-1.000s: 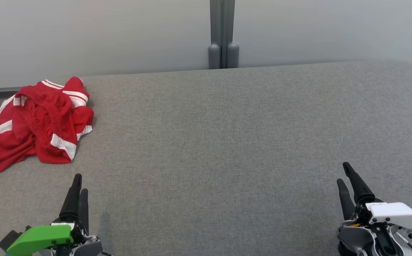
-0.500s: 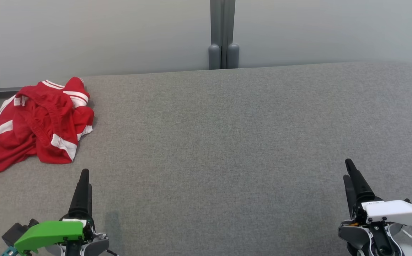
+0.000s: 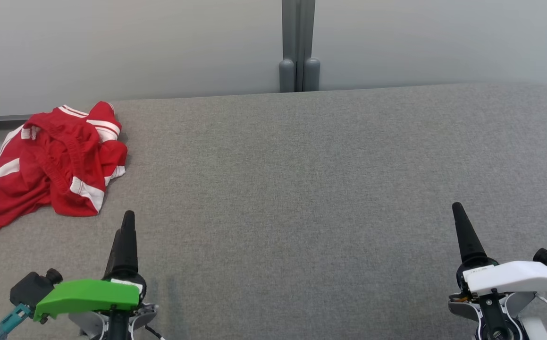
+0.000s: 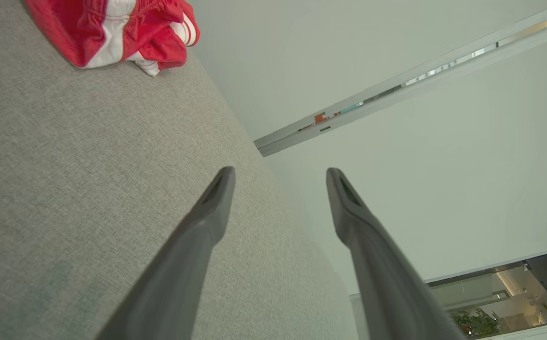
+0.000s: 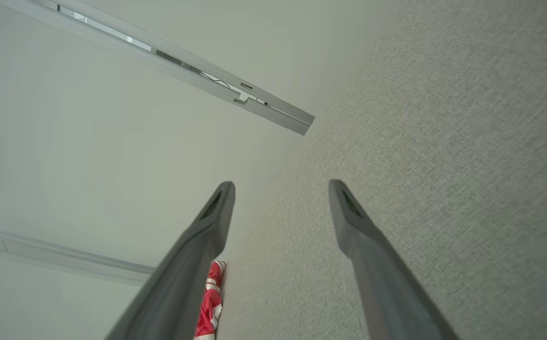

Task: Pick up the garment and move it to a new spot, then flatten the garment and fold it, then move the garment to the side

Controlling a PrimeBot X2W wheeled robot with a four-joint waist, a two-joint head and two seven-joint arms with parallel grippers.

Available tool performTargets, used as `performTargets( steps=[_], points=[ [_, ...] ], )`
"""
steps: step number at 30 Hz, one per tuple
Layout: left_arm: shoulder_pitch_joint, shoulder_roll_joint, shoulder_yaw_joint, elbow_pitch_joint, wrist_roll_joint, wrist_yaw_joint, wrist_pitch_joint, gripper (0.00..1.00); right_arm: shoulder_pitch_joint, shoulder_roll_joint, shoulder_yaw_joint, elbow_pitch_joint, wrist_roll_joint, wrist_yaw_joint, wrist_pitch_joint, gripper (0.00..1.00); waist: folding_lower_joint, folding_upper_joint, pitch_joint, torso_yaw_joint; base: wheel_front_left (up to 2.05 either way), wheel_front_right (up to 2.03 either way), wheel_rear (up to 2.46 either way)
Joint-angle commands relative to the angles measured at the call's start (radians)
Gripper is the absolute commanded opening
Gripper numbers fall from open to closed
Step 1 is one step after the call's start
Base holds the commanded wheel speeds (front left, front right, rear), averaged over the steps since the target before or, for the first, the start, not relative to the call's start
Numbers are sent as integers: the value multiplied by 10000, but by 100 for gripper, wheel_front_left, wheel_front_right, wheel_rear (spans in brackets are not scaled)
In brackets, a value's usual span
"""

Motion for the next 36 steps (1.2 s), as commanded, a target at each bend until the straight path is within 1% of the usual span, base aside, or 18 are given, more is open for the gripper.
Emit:
performTargets(
  steps=[1,7,16,22,36],
  points=[
    [-115,53,-89,-251,544,98,-105,100,17,-57,20,-216,-381,2,-117,100,0,0,-1,6,0,0,0],
    [-58,59,-482,-378,1981,295,-314,100,83,-63,147,-291,-1409,2,-325,100,0,0,-3,31,0,0,0],
    [26,67,-970,-141,3948,423,-618,100,183,-74,386,-475,-3108,3,-627,100,0,0,-8,64,0,0,0],
    [113,74,-1055,-84,4781,598,-798,100,261,-80,598,-531,-3938,3,-813,100,0,0,0,83,0,0,0],
    [334,86,-1243,42,6274,717,-1182,100,349,-93,746,-241,-5735,4,-1197,100,0,0,-19,129,0,0,0]
  ],
)
